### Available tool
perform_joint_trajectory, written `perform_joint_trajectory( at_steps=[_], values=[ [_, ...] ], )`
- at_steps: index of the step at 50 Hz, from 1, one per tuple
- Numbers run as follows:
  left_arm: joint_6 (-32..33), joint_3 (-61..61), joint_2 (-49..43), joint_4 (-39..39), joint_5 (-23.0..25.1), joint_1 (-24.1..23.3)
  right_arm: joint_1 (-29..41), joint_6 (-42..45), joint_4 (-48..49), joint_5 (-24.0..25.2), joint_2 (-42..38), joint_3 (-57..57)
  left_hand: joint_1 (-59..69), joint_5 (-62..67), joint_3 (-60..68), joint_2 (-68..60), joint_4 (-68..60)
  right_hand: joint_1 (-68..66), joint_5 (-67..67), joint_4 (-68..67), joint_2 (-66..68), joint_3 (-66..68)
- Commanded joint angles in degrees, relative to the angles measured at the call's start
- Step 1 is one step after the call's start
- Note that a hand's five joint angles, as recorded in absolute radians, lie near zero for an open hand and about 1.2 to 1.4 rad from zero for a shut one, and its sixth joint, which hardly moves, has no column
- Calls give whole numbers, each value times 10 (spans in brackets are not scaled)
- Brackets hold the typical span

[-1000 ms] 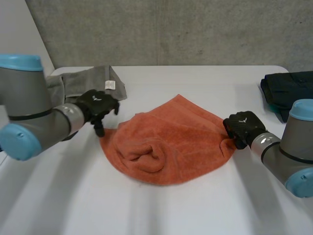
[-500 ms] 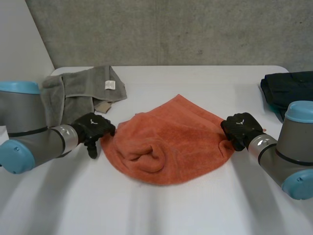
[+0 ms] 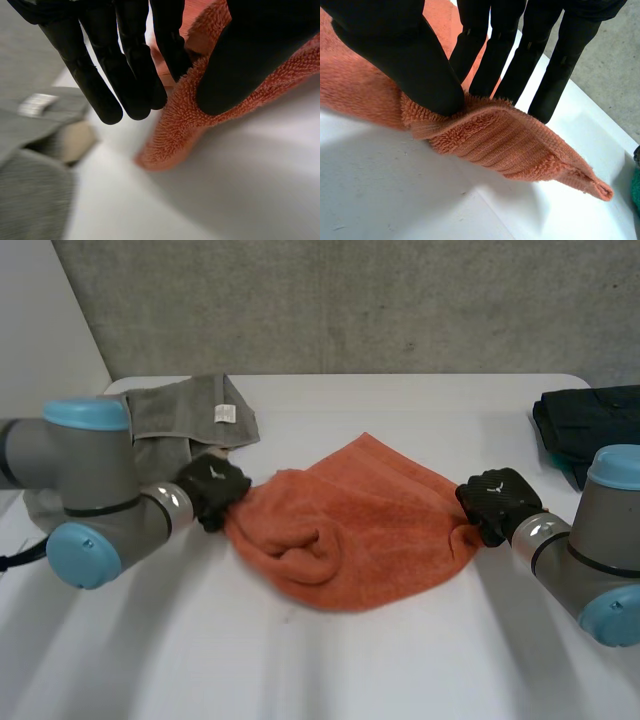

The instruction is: Fold the laundry.

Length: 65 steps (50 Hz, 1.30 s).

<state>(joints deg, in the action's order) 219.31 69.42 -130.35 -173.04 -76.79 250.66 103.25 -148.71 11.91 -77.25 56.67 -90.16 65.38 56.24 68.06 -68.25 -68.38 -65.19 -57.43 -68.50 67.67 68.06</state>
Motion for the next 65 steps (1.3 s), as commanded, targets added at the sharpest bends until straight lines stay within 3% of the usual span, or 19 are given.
perform_joint_trajectory(
  at_steps=[1, 8, 13, 20, 29, 35, 39, 44, 47, 50, 56, 62, 65],
  values=[
    [-51, 26, 88, -54, -65, -5, -2, 2, -3, -2, 9, 5, 146, 138, 119, -118, -116, -148, -126, -115, 123, 119],
    [-42, 56, 195, -25, -62, 8, -11, 33, -69, -32, 91, 32, 146, 138, 119, -118, -116, -148, -126, -115, 123, 119],
    [-46, 56, 302, -5, -58, 36, -23, 50, -146, -50, 214, 84, 146, 138, 119, -118, -116, -148, -126, -115, 123, 119],
    [-68, 46, 366, 10, -38, 54, -18, 35, -198, -47, 297, 148, 146, 138, 119, -118, -116, -148, -126, -115, 123, 119],
    [-68, 15, 293, 26, -46, 60, -24, 32, -249, -39, 219, 214, 146, 138, 119, -118, -116, -148, -126, -115, 123, 119],
    [-58, -62, 210, 13, -35, 56, -9, 22, -200, -40, 152, 270, 146, 138, 119, -118, -116, -148, -126, -115, 123, 119],
    [-67, -177, 161, -44, -21, 49, -2, -6, -95, -52, 94, 339, 146, 138, 119, -118, -116, -148, -126, -115, 123, 119],
    [-139, -334, 120, -140, -56, 39, 5, -60, 151, -80, 43, 412, 146, 138, 119, -118, -116, -148, -126, -115, 123, 119],
    [-179, -379, 108, -156, -82, 32, 6, -90, 277, -98, 42, 413, 146, 138, 119, -118, -116, -148, -126, -115, 123, 119],
    [-193, -386, 107, -147, -89, 26, 6, -98, 317, -99, 46, 401, 146, 138, 119, -118, -116, -148, -126, -115, 123, 119],
    [-188, -316, 115, -117, -100, 26, 1, -98, 258, -77, 65, 346, 146, 138, 119, -118, -116, -148, -126, -115, 123, 119],
    [-149, -112, 132, -110, -92, 44, -26, -99, 111, -2, 87, 202, 146, 138, 119, -118, -116, -148, -126, -115, 123, 119],
    [-118, -18, 161, -115, -54, 47, -34, -102, 57, 33, 78, 152, 146, 138, 119, -118, -116, 43, 66, 76, -68, -72]
  ],
)
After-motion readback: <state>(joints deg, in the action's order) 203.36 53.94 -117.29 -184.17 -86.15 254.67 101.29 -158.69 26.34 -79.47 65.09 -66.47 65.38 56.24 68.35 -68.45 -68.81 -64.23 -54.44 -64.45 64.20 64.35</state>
